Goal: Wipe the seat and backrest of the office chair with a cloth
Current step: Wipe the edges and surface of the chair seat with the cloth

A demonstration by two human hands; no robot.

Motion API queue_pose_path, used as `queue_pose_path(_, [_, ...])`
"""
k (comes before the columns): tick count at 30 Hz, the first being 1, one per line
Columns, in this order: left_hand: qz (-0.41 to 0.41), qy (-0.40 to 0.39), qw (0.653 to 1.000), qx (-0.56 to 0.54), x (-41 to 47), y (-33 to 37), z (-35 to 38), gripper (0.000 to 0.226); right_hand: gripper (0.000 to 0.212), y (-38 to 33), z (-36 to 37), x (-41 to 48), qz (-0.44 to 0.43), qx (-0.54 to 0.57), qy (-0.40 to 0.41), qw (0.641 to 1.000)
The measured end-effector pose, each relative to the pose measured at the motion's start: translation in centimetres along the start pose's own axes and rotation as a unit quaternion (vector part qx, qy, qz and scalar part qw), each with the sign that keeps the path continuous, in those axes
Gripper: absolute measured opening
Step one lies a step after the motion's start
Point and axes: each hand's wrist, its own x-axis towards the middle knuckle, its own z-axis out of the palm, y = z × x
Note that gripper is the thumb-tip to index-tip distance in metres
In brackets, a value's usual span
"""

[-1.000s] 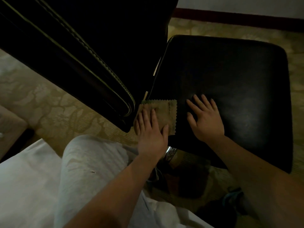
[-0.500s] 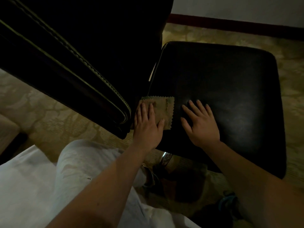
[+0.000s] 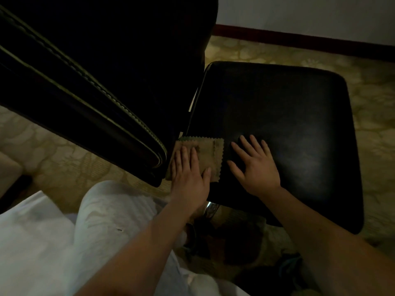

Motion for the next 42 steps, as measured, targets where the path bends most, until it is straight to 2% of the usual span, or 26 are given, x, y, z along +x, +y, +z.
queue_pose_path(7, [0.007, 0.010, 1.000, 0.027, 3.2, 0.8, -0.5, 0.076, 0.066, -0.1, -0.1, 0.1, 0.006, 0.021, 0.002, 1.000])
queue_pose_path(15, [0.010, 0.039, 0.999, 0.028, 2.2, 0.4, 0.3, 0.074, 0.062, -0.1, -0.2, 2.3, 0.000, 0.013, 0.014, 1.000])
queue_pose_path(20, [0.003, 0.041, 0.999, 0.035, 1.9, 0.6, 0.7, 0.085, 0.059, 0.6, 0.0, 4.2, -0.007, -0.008, -0.007, 1.000])
queue_pose_path(23, [0.001, 0.038, 0.999, 0.033, 3.1, 0.8, 0.5, 0.074, 0.059, 0.7, 0.2, 4.0, -0.013, -0.004, 0.001, 1.000])
queue_pose_path(29, [0.000, 0.034, 0.999, 0.033, 6.1, 1.9, -0.2, 0.074, 0.060, 0.8, 0.3, 4.1, -0.004, -0.003, 0.006, 1.000])
queue_pose_path(42, [0.010, 0.032, 0.999, 0.025, 2.6, 0.5, 0.5, 0.087, 0.065, 0.6, -0.3, 4.7, 0.001, 0.001, -0.003, 1.000])
